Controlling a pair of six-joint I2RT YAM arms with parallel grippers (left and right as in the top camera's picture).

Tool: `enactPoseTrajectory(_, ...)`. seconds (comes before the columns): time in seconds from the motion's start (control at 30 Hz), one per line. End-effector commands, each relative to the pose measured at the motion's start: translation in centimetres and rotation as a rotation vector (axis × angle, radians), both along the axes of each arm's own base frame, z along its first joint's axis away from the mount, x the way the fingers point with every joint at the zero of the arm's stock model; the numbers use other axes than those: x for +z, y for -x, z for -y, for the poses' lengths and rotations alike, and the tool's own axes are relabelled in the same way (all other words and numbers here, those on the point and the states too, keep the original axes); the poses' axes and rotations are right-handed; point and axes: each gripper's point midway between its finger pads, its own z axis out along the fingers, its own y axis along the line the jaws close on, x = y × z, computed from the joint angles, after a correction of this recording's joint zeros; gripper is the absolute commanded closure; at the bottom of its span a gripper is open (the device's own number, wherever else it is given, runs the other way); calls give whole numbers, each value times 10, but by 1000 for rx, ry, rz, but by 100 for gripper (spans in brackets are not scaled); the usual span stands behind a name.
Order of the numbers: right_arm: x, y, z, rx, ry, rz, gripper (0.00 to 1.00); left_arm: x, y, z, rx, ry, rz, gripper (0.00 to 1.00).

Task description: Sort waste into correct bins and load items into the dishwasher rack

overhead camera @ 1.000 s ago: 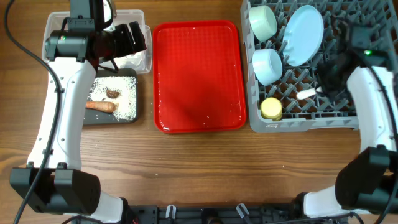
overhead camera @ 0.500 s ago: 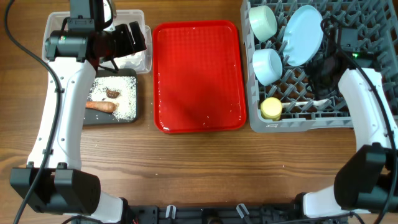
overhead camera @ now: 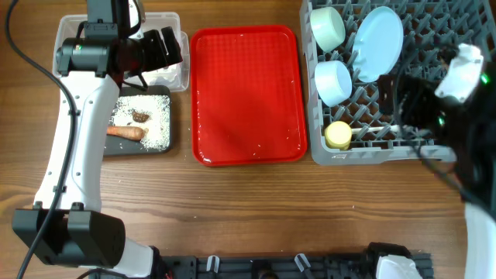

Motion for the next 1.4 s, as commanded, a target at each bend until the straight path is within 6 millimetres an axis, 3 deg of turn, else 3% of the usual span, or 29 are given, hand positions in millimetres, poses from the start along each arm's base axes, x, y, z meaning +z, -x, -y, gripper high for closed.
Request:
enactPoseTrajectory(0.0, -3, 26, 10, -8, 122, -25, 0, 6, -2, -3, 9, -3, 16, 0)
enactPoseTrajectory(0.13, -13, 41, 12, -19, 130, -84, 0, 6, -2, -3, 9, -3, 16, 0)
enactPoseTrajectory(0.23, -17, 36, 21, -58, 166, -74, 0, 6, -2, -3, 9, -3, 16, 0)
enactPoseTrajectory(0.4, -10, 18, 19, -50, 200, 222, 0, 6, -2, -3, 9, -3, 16, 0)
enactPoseTrajectory(0.63, -78, 38, 14, -95, 145, 536, 0, 6, -2, -3, 9, -3, 17, 0)
enactPoseTrajectory(0.77, -122, 47, 12, -96, 149, 588, 0, 6, -2, -3, 9, -3, 17, 0)
enactPoseTrajectory(0.97, -158, 52, 12, -114, 101, 626, 0, 6, -2, -3, 9, -3, 16, 0)
enactPoseTrajectory(1.07, -160, 51, 12, -146, 0, 643, 0, 6, -2, -3, 9, -3, 16, 0)
enactPoseTrajectory(1.37, -162, 50, 13, -151, 0, 638, 0, 6, -2, -3, 9, -3, 16, 0)
